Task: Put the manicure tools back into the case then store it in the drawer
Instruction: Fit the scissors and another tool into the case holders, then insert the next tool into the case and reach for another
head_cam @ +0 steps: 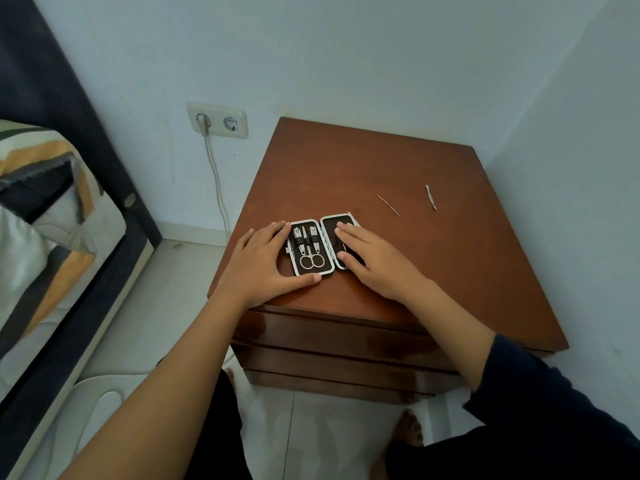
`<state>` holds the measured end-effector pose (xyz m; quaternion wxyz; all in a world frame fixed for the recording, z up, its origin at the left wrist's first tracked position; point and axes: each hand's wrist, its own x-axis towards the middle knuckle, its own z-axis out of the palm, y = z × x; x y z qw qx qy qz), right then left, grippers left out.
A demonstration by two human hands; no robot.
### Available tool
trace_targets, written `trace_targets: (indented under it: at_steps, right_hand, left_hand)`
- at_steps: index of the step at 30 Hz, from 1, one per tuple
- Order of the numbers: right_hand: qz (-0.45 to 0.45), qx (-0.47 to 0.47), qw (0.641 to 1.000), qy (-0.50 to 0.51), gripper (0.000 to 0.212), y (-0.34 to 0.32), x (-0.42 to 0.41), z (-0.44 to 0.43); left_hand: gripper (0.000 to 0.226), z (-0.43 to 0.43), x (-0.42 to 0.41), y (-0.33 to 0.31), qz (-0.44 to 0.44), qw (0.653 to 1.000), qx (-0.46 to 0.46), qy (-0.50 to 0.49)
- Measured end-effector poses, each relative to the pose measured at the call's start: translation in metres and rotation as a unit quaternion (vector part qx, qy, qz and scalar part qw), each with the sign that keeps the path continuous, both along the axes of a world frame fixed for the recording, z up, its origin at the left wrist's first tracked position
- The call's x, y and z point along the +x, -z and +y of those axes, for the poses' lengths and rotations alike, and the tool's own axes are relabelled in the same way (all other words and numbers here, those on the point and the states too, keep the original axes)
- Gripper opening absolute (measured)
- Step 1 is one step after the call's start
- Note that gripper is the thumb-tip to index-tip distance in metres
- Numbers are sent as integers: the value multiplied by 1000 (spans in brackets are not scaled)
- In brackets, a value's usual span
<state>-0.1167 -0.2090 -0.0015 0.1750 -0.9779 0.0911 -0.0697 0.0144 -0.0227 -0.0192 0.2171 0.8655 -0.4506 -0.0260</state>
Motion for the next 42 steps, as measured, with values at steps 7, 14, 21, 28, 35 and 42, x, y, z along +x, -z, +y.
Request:
trace_targets:
  at_steps: [7, 14, 21, 28, 35, 42]
  right_hand:
    - [18, 33, 999, -8, 47, -4, 0, -2]
    - [-4, 112, 990, 86, 41, 0, -7, -17]
    - [-19, 92, 992, 86, 37, -1, -22, -28]
    - [-115, 63, 983, 126, 16, -5, -42, -39]
    - [-69, 142, 939, 305, 15, -10, -31, -41]
    - [28, 150, 932, 329, 20, -15, -17, -42]
  left_hand:
    - [110, 0, 1, 1, -1, 1000, -1, -2]
    - [110, 1, 1, 0, 4, 1000, -10, 7]
    - [111, 1, 1, -1, 1, 1000, 2, 2]
    - [110, 1, 0, -1, 1, 1000, -1, 4]
    - [111, 1, 0, -1, 2, 1000, 2, 2]
    - [111, 1, 1, -1, -1, 1000, 5, 2]
